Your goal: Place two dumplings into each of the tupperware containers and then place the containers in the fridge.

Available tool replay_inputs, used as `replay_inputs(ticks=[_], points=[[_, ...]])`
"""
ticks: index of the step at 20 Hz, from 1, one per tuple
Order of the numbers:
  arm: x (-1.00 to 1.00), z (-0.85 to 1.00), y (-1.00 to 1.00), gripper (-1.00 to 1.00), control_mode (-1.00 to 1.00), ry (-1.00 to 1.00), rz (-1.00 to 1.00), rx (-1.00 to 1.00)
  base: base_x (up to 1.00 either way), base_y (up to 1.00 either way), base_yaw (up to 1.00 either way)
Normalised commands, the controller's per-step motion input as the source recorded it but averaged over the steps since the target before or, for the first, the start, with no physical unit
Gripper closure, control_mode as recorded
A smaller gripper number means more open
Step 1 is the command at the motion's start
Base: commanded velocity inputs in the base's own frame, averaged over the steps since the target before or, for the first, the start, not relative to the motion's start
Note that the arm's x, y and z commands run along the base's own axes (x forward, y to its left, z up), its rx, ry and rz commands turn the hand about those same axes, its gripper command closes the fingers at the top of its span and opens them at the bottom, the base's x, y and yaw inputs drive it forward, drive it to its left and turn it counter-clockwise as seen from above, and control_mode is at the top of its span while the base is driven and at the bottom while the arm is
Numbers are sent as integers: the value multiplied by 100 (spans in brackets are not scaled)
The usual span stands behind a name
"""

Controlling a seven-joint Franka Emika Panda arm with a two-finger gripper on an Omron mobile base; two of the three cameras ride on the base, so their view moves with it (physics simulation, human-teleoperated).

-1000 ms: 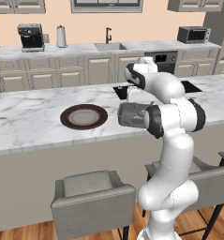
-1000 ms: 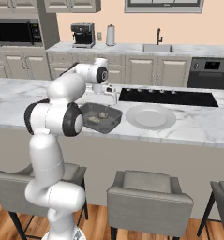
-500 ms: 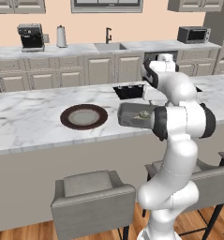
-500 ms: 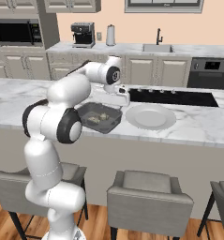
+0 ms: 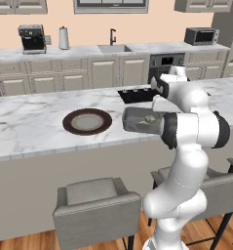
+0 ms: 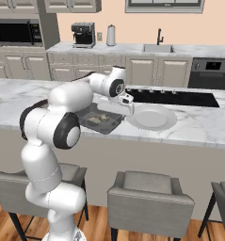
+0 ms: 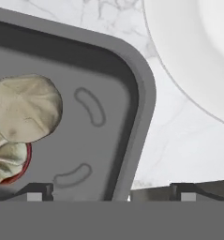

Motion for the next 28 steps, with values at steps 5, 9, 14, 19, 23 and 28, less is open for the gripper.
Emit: replay_inputs(ticks=[5,9,14,19,23,28], points=[[14,-38,0,-100,-100,0,0,0,0,0,0],[3,-41,0,-100,-100,0,0,0,0,0,0],[0,-26,0,-100,-100,0,0,0,0,0,0],[-3,0,0,-100,-100,0,0,0,0,0,0],[-4,-5,3,-100,-100,0,-2,0,0,0,0],[-2,0,0,100,-100,0,-1,0,0,0,0]])
